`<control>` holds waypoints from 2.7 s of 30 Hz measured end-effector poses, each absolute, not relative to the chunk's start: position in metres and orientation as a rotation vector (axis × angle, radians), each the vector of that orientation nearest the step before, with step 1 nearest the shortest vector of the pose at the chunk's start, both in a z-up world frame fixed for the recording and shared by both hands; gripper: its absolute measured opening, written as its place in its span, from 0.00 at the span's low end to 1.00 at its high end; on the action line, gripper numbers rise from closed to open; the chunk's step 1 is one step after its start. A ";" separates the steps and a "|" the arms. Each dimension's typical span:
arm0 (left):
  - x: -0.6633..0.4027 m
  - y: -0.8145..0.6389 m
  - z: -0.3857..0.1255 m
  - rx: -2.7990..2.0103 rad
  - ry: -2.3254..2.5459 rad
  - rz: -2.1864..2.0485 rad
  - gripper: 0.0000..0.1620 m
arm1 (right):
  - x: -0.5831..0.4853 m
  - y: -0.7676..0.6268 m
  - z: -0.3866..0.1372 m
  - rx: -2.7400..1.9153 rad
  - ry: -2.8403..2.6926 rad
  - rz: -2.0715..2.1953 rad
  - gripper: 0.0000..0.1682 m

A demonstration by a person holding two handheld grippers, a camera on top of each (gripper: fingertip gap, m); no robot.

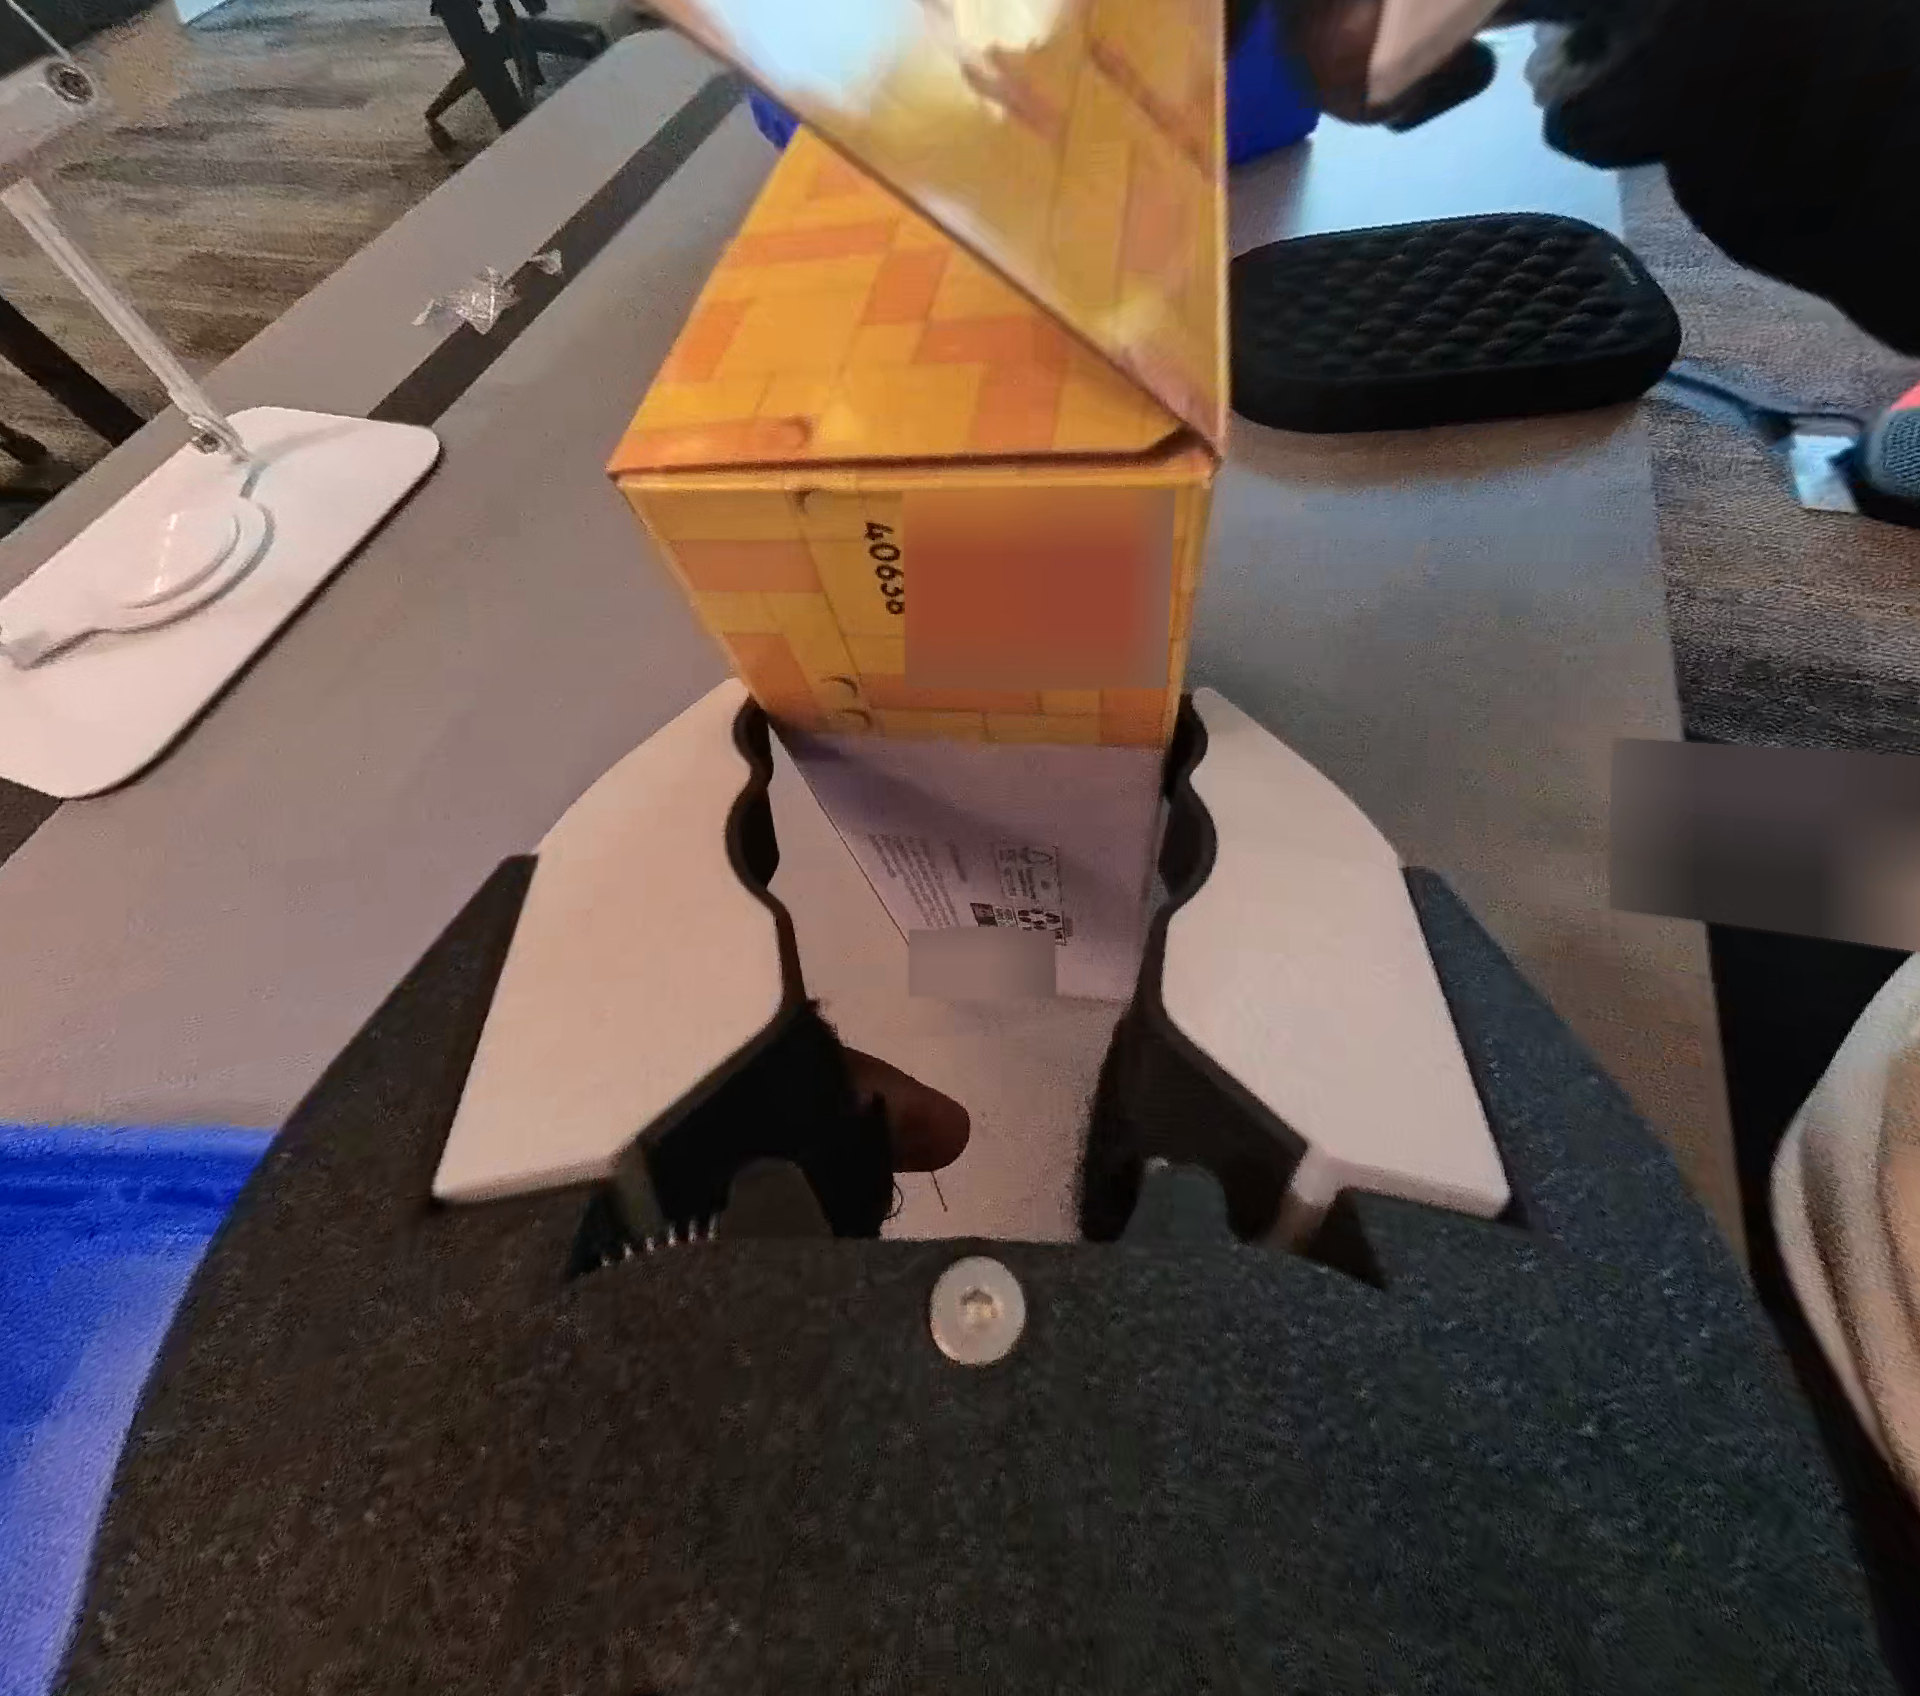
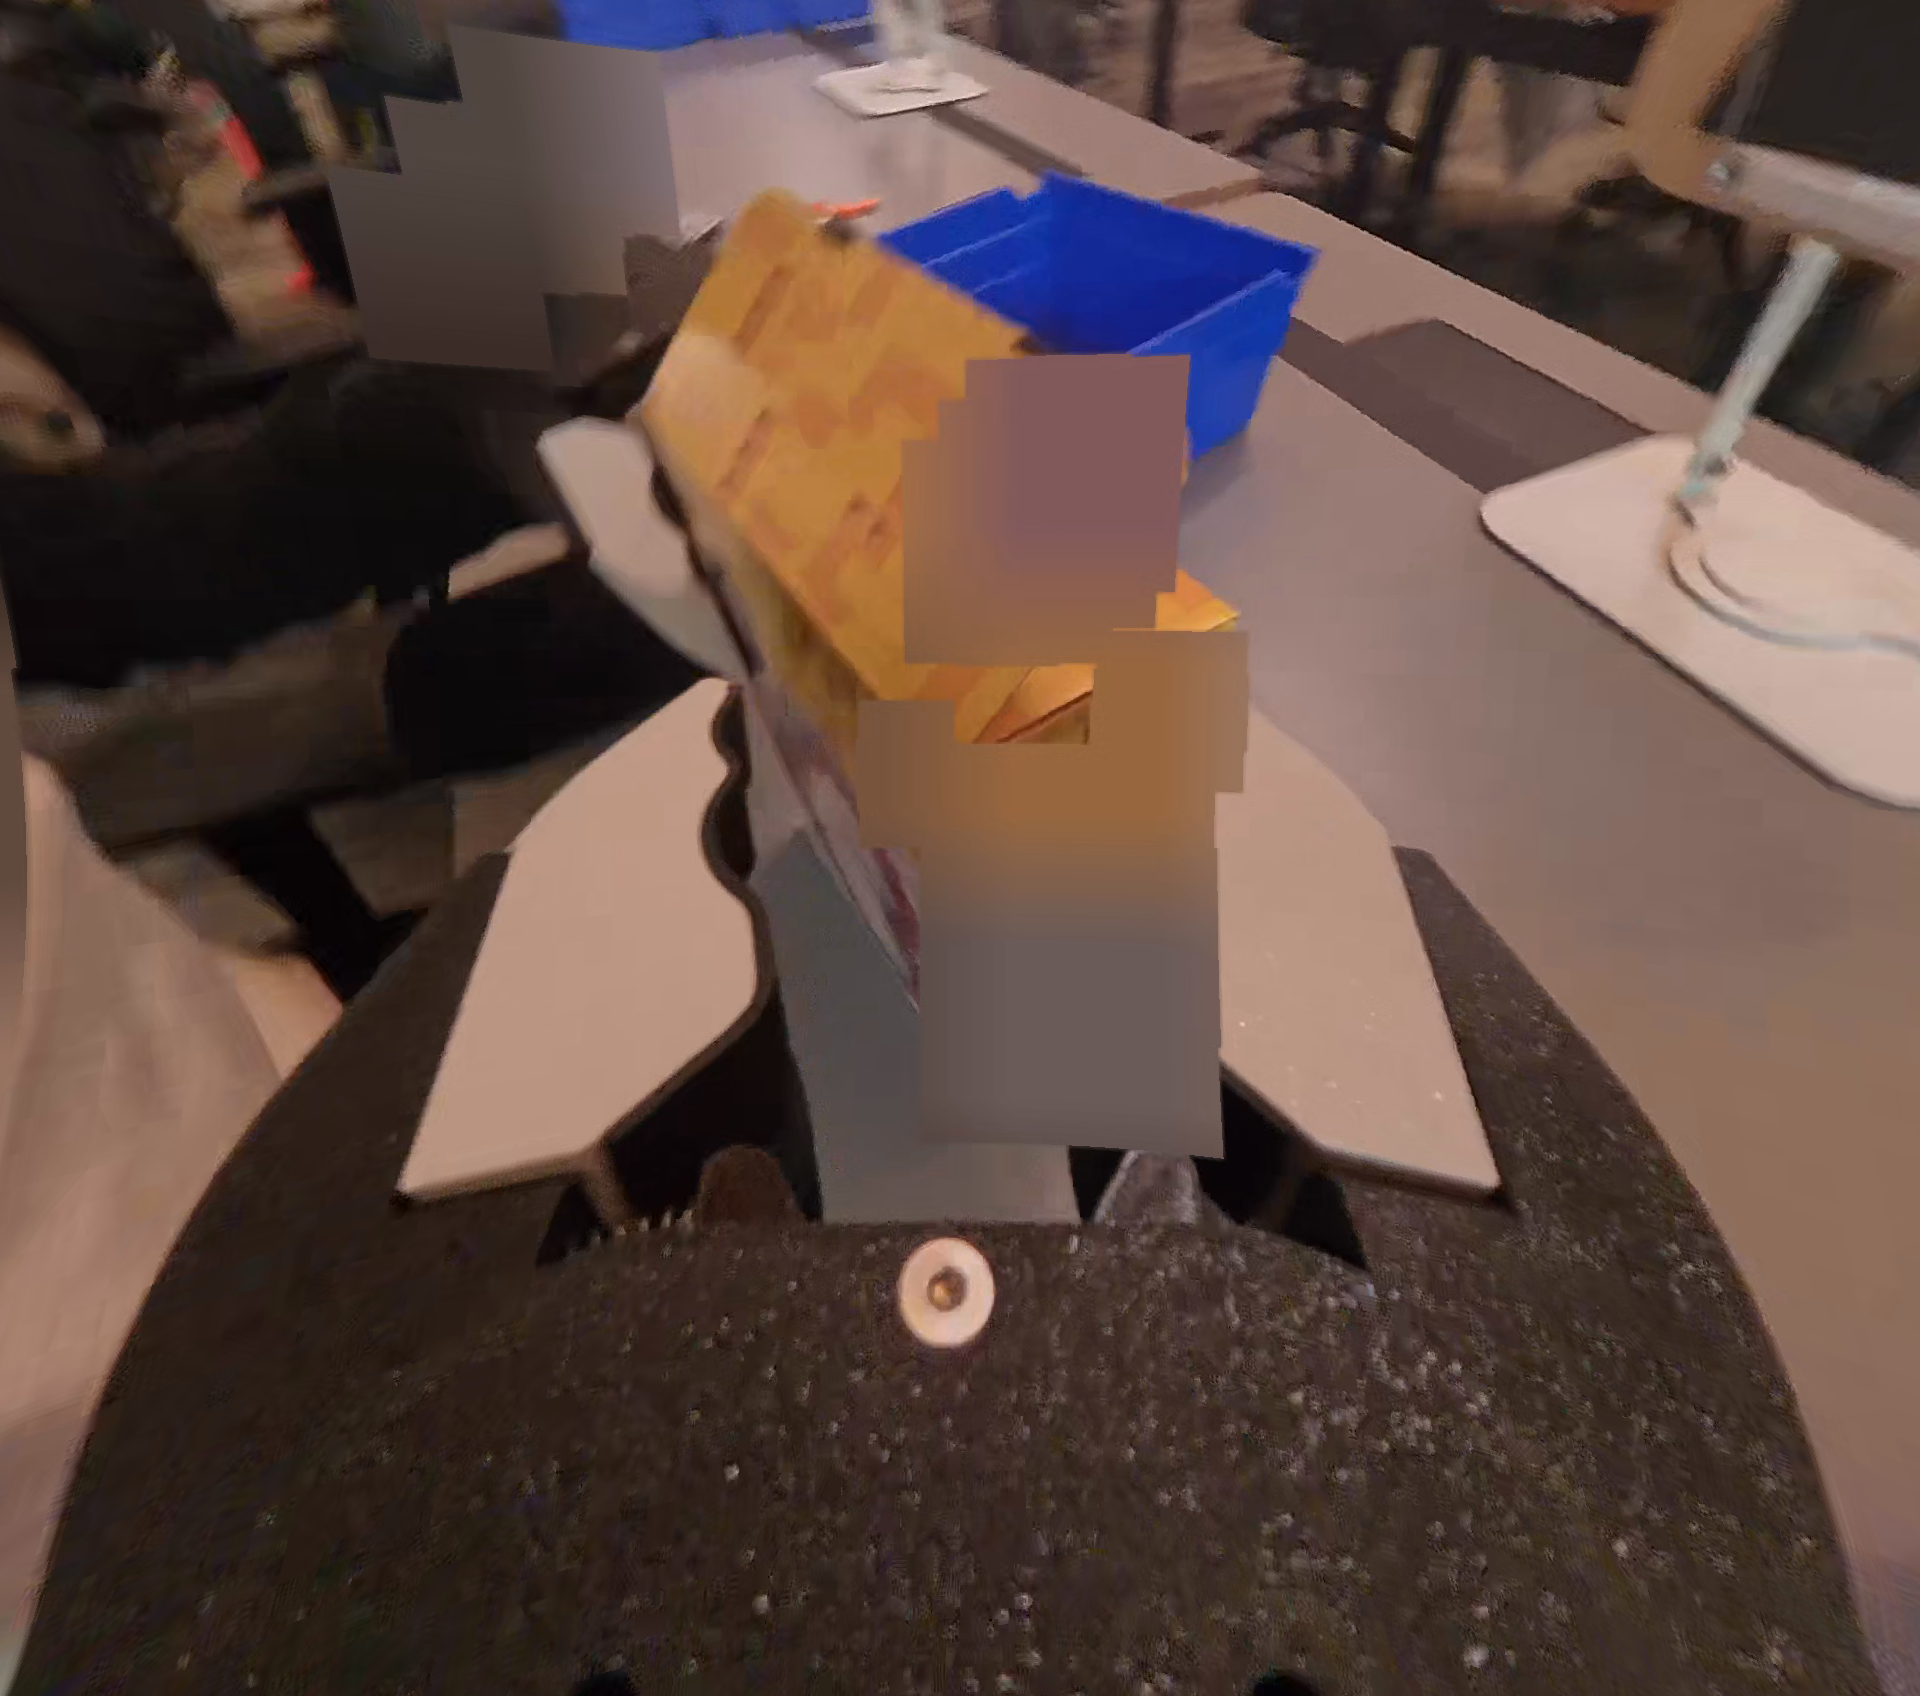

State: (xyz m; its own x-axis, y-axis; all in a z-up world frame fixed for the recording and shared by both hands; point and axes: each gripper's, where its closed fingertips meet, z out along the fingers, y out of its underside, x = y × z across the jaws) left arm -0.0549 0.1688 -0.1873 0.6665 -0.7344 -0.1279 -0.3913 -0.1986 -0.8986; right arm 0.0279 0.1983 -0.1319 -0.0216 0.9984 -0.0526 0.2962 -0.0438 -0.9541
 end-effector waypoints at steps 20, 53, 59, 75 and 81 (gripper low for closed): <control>-0.102 0.333 -0.193 -1.986 1.071 -0.287 0.46 | -0.008 0.361 -0.156 -1.401 -1.385 0.568 0.34; -0.249 0.104 -0.268 -2.268 1.147 0.392 0.13 | 0.368 0.341 -0.263 -2.102 -1.571 -0.422 0.15; -0.259 0.095 -0.268 -2.193 1.177 0.361 0.13 | 0.286 0.324 -0.262 -2.160 -1.407 -0.311 0.13; -0.288 0.077 -0.266 -2.115 1.145 0.302 0.13 | 0.198 0.343 -0.235 -2.215 -0.865 0.178 0.15; -0.287 0.084 -0.266 -2.064 1.085 0.347 0.14 | 0.193 0.345 -0.232 -2.169 -0.856 0.177 0.18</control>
